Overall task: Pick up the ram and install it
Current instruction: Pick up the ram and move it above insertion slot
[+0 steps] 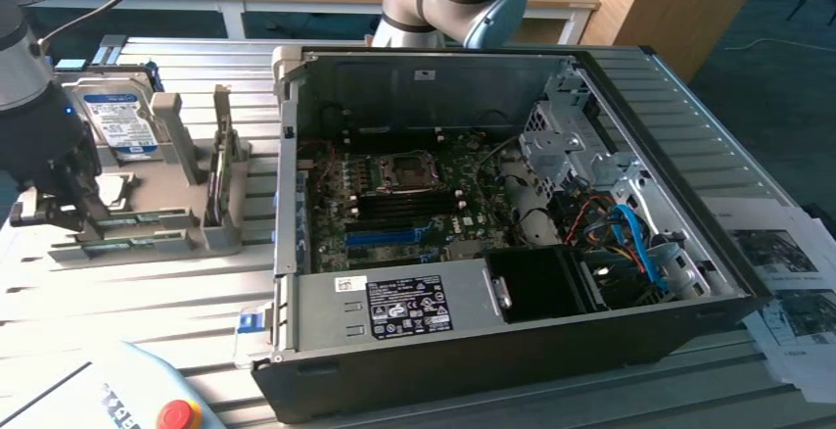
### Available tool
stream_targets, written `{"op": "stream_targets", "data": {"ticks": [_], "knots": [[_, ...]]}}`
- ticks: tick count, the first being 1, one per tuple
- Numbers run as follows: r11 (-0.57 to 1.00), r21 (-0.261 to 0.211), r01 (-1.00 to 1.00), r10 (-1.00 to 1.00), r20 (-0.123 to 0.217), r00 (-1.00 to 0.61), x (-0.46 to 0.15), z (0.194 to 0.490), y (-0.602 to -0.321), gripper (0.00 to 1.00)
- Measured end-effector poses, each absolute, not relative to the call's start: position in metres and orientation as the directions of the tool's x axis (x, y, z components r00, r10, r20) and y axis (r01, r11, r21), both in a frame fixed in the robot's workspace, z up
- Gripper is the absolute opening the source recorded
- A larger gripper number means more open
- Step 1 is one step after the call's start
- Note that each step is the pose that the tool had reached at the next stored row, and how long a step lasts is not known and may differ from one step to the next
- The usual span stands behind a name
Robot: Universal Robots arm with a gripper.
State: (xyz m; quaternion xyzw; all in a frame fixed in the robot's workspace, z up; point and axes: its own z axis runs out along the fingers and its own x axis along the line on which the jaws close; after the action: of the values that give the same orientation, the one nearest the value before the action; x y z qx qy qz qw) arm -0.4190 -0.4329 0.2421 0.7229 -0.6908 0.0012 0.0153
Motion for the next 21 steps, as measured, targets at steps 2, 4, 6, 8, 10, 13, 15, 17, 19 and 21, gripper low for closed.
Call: {"op": "stream_targets", "data": {"ticks": [2, 4, 6, 8, 10, 13, 15, 17, 19, 21], "knots": [[-0.045, 0.021, -0.999, -0.999, 0.023, 0.046, -0.416, 0.242, -0.433, 0.36], [-0.045, 0.022, -0.999, -0.999, 0.023, 0.046, -0.414, 0.242, -0.433, 0.36], [-0.045, 0.024, -0.999, -0.999, 0.023, 0.046, -0.411, 0.242, -0.434, 0.36], [-0.045, 0.026, -0.999, -0.999, 0.023, 0.046, -0.407, 0.242, -0.434, 0.36], [-0.045, 0.028, -0.999, -0.999, 0.022, 0.046, -0.404, 0.242, -0.434, 0.36], [-0.045, 0.028, -0.999, -0.999, 0.022, 0.046, -0.403, 0.242, -0.434, 0.36], [-0.045, 0.028, -0.999, -0.999, 0.022, 0.046, -0.402, 0.242, -0.434, 0.36], [-0.045, 0.028, -0.999, -0.999, 0.022, 0.046, -0.402, 0.241, -0.434, 0.36], [-0.045, 0.028, -0.999, -0.999, 0.022, 0.046, -0.402, 0.239, -0.434, 0.36], [-0.045, 0.028, -0.999, -0.999, 0.022, 0.046, -0.402, 0.237, -0.434, 0.36]]}}
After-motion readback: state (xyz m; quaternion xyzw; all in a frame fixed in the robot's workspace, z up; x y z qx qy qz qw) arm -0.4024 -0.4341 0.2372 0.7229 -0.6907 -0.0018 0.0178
